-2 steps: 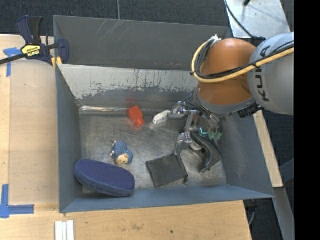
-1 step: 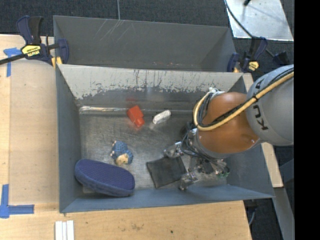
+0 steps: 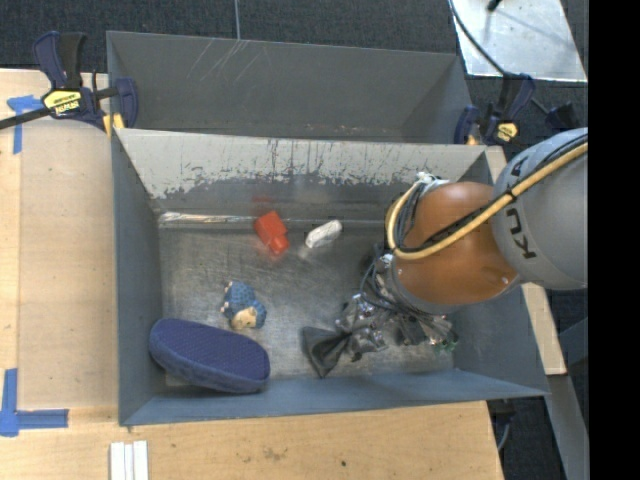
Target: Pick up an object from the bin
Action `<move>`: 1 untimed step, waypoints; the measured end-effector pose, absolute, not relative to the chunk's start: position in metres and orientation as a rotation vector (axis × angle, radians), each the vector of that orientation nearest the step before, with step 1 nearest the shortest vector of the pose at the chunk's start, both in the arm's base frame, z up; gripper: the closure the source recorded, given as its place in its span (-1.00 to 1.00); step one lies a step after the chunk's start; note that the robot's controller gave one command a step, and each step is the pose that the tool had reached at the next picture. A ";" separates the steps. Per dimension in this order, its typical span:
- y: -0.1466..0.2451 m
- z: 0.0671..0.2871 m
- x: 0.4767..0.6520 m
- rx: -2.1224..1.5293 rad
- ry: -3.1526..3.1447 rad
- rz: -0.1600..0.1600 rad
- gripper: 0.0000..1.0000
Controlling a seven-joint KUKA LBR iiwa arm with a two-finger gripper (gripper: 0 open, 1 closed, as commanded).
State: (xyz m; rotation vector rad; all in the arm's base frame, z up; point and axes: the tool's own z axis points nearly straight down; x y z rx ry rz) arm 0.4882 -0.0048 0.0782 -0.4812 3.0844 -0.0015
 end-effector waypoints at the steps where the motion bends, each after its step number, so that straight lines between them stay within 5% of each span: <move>1: 0.032 0.226 0.507 -0.947 2.984 -0.003 1.00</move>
Offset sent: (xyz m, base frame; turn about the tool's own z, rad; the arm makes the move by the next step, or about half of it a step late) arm 0.0160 0.0361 0.1444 -0.3051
